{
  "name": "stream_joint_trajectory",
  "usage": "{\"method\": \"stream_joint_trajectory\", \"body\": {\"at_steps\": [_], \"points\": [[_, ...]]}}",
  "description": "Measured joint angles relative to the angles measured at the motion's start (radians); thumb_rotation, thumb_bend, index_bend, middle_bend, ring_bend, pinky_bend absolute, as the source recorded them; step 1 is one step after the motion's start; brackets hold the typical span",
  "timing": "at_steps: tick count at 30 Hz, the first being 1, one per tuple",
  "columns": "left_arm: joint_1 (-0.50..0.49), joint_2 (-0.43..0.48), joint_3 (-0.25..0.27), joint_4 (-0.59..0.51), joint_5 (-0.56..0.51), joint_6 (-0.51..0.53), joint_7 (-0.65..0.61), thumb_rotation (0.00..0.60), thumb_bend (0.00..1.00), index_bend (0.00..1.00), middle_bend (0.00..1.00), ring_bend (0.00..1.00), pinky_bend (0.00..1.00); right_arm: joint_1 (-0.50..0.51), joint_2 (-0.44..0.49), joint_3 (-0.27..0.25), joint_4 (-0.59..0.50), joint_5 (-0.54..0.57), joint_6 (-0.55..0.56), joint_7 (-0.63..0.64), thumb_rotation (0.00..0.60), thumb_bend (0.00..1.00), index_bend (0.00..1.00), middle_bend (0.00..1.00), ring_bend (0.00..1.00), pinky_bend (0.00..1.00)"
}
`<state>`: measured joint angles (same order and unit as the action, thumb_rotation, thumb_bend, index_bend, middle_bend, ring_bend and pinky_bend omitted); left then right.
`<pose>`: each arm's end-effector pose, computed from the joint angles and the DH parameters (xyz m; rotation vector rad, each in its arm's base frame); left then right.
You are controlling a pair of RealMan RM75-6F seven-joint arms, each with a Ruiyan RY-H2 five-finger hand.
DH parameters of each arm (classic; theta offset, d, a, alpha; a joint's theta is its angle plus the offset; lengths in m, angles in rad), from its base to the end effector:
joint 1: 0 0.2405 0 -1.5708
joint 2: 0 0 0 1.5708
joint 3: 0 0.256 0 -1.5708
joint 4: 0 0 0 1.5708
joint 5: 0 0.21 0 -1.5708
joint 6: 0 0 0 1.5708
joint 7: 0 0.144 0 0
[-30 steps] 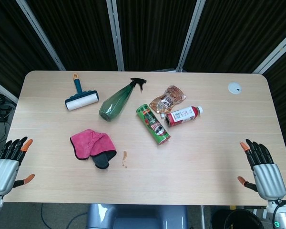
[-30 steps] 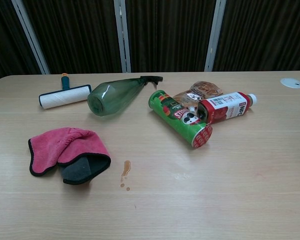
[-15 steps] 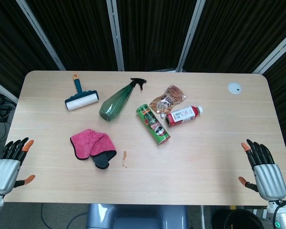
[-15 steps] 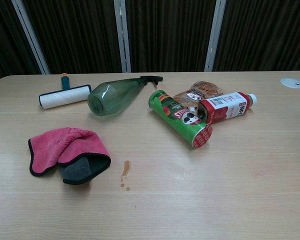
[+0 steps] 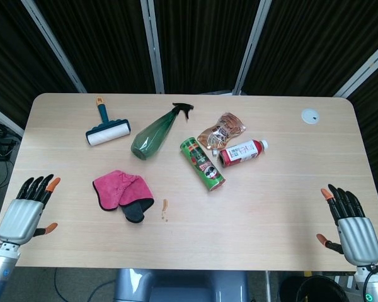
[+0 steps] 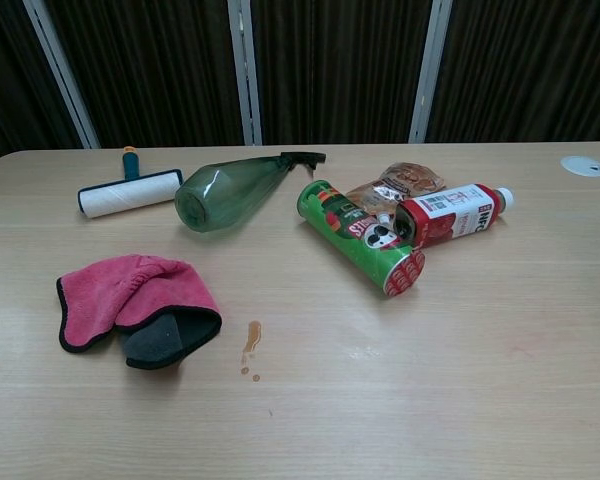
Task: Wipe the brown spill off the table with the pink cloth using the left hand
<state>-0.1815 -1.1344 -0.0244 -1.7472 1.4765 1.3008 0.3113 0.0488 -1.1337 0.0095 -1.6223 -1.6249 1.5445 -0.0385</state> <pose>-0.2760 0.1972 0.1151 -1.6355 -0.8571 -0.7310 -0.2971 -0.1604 0.1491 1.4634 -0.8510 0.9485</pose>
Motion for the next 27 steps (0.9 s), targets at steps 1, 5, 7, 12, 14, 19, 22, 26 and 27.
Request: {"method": "stream_joint_trajectory", "body": {"at_steps": [1, 5, 7, 12, 14, 19, 22, 26, 27], "points": [[-0.013, -0.006, -0.007, -0.004, -0.017, -0.021, 0.012, 0.600, 0.00, 0.07, 0.00, 0.00, 0.03, 0.000, 0.000, 0.001, -0.001, 0.002, -0.001, 0.001, 0.600, 0.00, 0.00, 0.00, 0.00, 0.07], [-0.092, -0.065, -0.048, -0.003, -0.125, -0.128, 0.099, 0.600, 0.00, 0.10, 0.00, 0.00, 0.05, 0.002, 0.001, 0.004, -0.001, 0.014, -0.009, 0.014, 0.600, 0.00, 0.00, 0.00, 0.00, 0.07], [-0.127, -0.105, -0.064, 0.007, -0.178, -0.166, 0.153, 0.600, 0.00, 0.12, 0.00, 0.00, 0.07, 0.002, 0.003, 0.005, -0.001, 0.019, -0.011, 0.022, 0.600, 0.00, 0.00, 0.00, 0.00, 0.07], [-0.222, -0.232, -0.101, 0.075, -0.327, -0.248, 0.296, 0.600, 0.00, 0.19, 0.01, 0.02, 0.13, -0.002, 0.010, 0.007, -0.008, 0.026, -0.009, 0.033, 0.600, 0.00, 0.00, 0.00, 0.00, 0.07], [-0.255, -0.286, -0.113, 0.115, -0.385, -0.266, 0.341, 0.600, 0.00, 0.20, 0.03, 0.04, 0.16, -0.002, 0.011, 0.007, -0.008, 0.025, -0.009, 0.036, 0.600, 0.00, 0.00, 0.00, 0.00, 0.07], [-0.324, -0.399, -0.140, 0.214, -0.495, -0.290, 0.411, 0.600, 0.00, 0.22, 0.06, 0.06, 0.17, -0.002, 0.013, 0.010, -0.008, 0.032, -0.011, 0.048, 0.600, 0.00, 0.00, 0.00, 0.00, 0.07], [-0.370, -0.463, -0.156, 0.280, -0.544, -0.295, 0.440, 0.600, 0.00, 0.23, 0.06, 0.06, 0.17, -0.002, 0.015, 0.011, -0.009, 0.031, -0.010, 0.054, 0.600, 0.00, 0.00, 0.00, 0.00, 0.07], [-0.417, -0.520, -0.168, 0.336, -0.587, -0.298, 0.463, 0.600, 0.00, 0.23, 0.06, 0.06, 0.17, -0.002, 0.015, 0.011, -0.010, 0.029, -0.010, 0.054, 0.600, 0.00, 0.00, 0.00, 0.00, 0.07], [-0.423, -0.528, -0.168, 0.343, -0.593, -0.298, 0.467, 0.600, 0.00, 0.23, 0.06, 0.06, 0.17, -0.002, 0.015, 0.011, -0.010, 0.029, -0.010, 0.054, 0.600, 0.00, 0.00, 0.00, 0.00, 0.07]]}}
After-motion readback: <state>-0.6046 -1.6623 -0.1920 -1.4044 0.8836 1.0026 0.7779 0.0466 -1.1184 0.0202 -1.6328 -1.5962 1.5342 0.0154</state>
